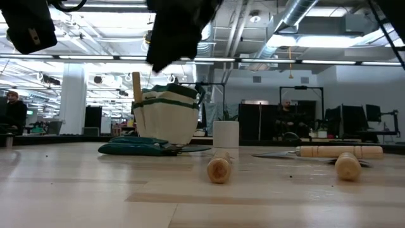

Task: Pick & Place Garden tools in Gardening bag
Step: Put the green shear scissors into the pocket of the white gardening bag

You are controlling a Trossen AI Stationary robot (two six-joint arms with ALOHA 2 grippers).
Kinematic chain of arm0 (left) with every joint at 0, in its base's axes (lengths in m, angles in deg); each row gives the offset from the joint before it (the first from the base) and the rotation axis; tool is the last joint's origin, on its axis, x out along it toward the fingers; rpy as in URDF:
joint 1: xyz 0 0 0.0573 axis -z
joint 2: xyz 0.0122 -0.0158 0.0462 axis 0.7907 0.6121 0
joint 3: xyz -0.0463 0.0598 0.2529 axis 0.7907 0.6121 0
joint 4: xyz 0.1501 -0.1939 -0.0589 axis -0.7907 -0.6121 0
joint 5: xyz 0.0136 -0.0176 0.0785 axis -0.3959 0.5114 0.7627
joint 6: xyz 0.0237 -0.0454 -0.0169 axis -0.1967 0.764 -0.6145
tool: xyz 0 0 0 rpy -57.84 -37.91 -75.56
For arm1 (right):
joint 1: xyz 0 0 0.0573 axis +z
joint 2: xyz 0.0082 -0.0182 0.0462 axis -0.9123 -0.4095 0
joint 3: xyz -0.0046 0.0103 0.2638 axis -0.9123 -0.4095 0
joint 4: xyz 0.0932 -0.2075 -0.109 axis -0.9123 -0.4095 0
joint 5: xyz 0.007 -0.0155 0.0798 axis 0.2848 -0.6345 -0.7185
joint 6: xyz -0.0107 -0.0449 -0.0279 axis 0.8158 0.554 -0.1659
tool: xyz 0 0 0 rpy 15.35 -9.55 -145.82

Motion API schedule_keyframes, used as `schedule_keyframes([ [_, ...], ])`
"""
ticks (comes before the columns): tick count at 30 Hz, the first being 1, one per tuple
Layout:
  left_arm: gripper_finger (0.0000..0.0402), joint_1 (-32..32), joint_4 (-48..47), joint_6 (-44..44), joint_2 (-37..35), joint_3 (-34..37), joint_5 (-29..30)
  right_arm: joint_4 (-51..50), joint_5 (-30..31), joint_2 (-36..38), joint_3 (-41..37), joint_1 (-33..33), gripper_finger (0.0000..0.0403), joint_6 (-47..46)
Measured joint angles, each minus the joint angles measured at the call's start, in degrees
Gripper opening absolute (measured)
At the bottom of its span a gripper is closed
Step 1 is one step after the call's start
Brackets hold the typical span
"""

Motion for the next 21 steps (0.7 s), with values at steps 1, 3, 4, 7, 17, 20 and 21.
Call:
schedule_keyframes([
  [1,0.0069,0.0,0.0,0.0,0.0,0.0,0.0,0.9,0.0,-1.2,0.0,0.5,0.0240,-0.4],
  [3,0.0086,0.0,0.0,0.0,0.0,0.0,-0.5,3.2,1.2,-3.2,0.0,1.2,0.0257,-1.1],
  [4,0.0094,0.0,-0.1,0.0,0.0,0.0,-0.9,3.0,2.2,-4.0,0.0,1.5,0.0261,-1.2],
  [7,0.0114,0.0,-0.2,0.0,0.0,0.0,-1.4,4.7,5.3,-6.9,0.1,1.9,0.0262,-1.2],
  [17,0.0141,0.0,-0.2,0.0,0.0,0.0,-2.6,9.9,7.3,-11.5,0.1,0.9,0.0236,-1.2],
  [20,0.0141,0.0,-0.1,0.0,0.0,0.0,-3.5,11.8,7.4,-12.6,0.4,0.7,0.0231,-1.2],
  [21,0.0141,0.0,-0.1,0.1,0.0,0.0,-3.9,10.6,7.4,-12.9,0.1,0.7,0.0229,-1.2],
])
